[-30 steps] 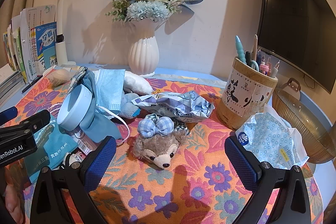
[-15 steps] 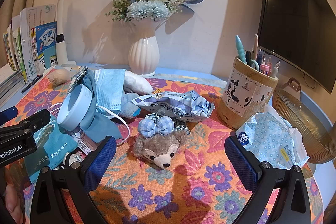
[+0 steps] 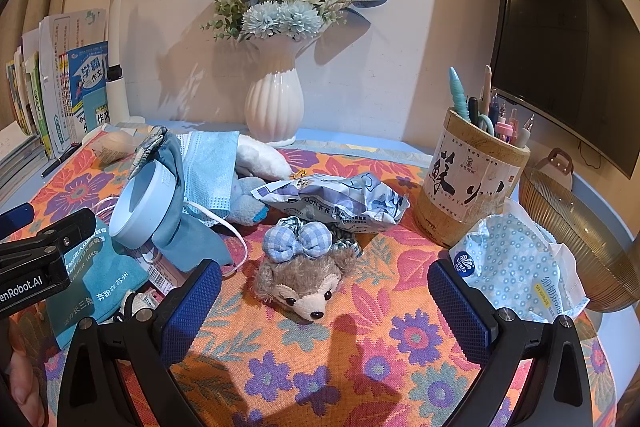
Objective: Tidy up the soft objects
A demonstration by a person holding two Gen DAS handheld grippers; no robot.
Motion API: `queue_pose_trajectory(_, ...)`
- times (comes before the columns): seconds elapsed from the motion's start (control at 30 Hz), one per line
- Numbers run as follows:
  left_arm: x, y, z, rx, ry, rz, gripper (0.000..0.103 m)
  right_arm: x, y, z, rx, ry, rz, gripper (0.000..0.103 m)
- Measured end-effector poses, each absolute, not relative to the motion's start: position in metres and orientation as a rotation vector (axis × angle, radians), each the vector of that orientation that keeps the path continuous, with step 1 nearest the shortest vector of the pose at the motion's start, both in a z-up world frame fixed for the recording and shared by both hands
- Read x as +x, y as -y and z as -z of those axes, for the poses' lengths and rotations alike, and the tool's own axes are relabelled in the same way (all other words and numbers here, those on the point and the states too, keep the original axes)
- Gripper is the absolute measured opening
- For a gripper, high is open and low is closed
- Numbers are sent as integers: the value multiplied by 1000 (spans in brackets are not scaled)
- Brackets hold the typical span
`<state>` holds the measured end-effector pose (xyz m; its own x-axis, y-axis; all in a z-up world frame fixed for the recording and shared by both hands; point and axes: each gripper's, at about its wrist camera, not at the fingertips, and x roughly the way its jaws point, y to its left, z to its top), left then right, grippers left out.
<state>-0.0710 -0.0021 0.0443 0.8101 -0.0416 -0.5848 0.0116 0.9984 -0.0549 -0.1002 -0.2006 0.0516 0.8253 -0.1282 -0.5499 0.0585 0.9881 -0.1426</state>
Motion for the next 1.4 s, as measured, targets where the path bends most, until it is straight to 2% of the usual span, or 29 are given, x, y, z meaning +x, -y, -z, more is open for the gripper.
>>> queue_pose_trajectory(0.83,-72,0,-45,-64,-623,28,102,-100,201,-51,-118,-590,99,103)
queue_pose_trajectory(1.03,-74,-50,-75,-194,-611,51,102,-98,206,-64,-31,-635,1,103)
queue_pose_trajectory(1.17,-32,-84,-97,-180,-691,35,102,-69,204,-92,66,-672,-87,103)
queue_pose_trajectory(1.23,-15,-92,-100,-157,-701,37,102,-49,199,-98,91,-722,-137,97)
queue_pose_trajectory(1.27,-4,-94,-100,-136,-704,40,102,-42,197,-99,110,-744,-178,87)
queue_pose_trajectory(1.3,4,-96,-98,-118,-715,34,102,-36,193,-99,138,-772,-237,81)
queue_pose_trajectory(1.4,33,-102,-87,-110,-757,62,102,-32,179,-93,165,-824,-323,80)
